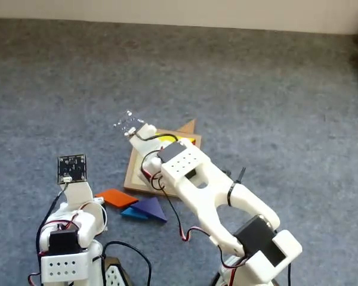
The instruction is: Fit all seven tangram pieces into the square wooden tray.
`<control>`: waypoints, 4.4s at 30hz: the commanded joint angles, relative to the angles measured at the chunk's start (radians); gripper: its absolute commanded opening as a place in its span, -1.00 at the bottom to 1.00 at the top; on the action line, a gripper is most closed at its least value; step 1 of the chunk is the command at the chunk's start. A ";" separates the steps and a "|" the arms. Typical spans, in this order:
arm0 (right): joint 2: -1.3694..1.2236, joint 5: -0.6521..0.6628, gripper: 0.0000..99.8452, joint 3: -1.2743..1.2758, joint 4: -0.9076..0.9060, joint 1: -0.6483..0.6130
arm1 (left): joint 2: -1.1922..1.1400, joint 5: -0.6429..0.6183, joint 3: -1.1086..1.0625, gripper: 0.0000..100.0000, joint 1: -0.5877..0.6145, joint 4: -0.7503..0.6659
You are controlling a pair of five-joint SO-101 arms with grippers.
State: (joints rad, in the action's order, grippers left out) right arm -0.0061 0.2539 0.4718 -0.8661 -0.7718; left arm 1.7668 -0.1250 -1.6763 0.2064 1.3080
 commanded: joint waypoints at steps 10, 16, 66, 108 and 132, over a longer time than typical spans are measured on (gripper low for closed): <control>0.033 0.008 -0.50 -0.170 -0.090 0.094 | 0.053 0.009 -0.019 -0.99 -0.010 0.005; 0.105 0.008 -0.50 -0.245 -0.127 0.213 | 0.053 0.009 -0.019 -0.99 -0.010 0.005; -0.401 -0.353 -0.94 -0.332 0.087 0.463 | 0.053 0.009 -0.019 -0.99 -0.010 0.005; 0.074 0.310 -0.99 -0.176 -0.506 0.582 | 0.053 0.009 -0.019 -0.99 -0.010 0.005; 0.076 0.315 -0.99 -0.197 -0.503 0.143 | 0.053 0.009 -0.019 -0.99 -0.010 0.005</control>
State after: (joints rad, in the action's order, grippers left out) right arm 0.0153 0.6068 0.3383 -1.3817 -0.6091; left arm 1.7668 -0.1250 -1.6763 0.2064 1.3080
